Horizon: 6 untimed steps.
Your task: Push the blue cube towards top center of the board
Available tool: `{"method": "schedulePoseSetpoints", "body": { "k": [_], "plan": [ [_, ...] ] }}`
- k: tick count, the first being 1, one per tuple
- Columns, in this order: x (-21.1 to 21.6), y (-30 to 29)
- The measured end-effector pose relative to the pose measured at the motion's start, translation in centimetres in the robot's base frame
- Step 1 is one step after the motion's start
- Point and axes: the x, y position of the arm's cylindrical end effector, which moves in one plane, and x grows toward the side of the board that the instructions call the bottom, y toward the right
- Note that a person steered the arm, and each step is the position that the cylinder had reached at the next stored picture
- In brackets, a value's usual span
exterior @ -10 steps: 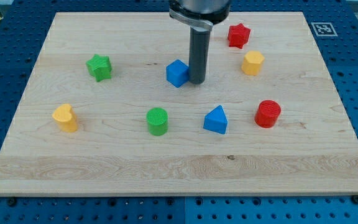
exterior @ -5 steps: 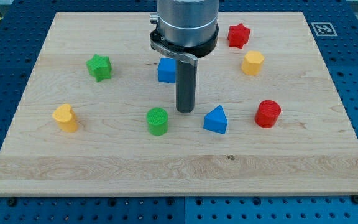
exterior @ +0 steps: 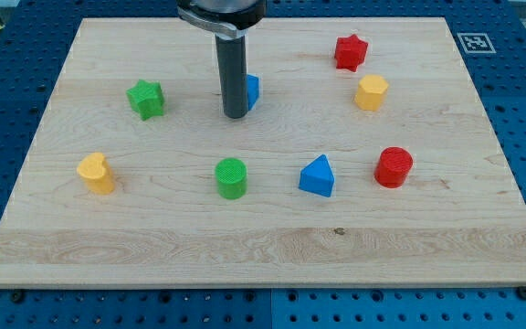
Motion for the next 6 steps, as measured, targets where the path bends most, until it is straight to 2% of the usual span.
{"method": "schedulePoseSetpoints", "body": {
  "k": [3,6],
  "plan": [
    [-0.7,0.4],
    [-7.3,0.4]
  ]
}}
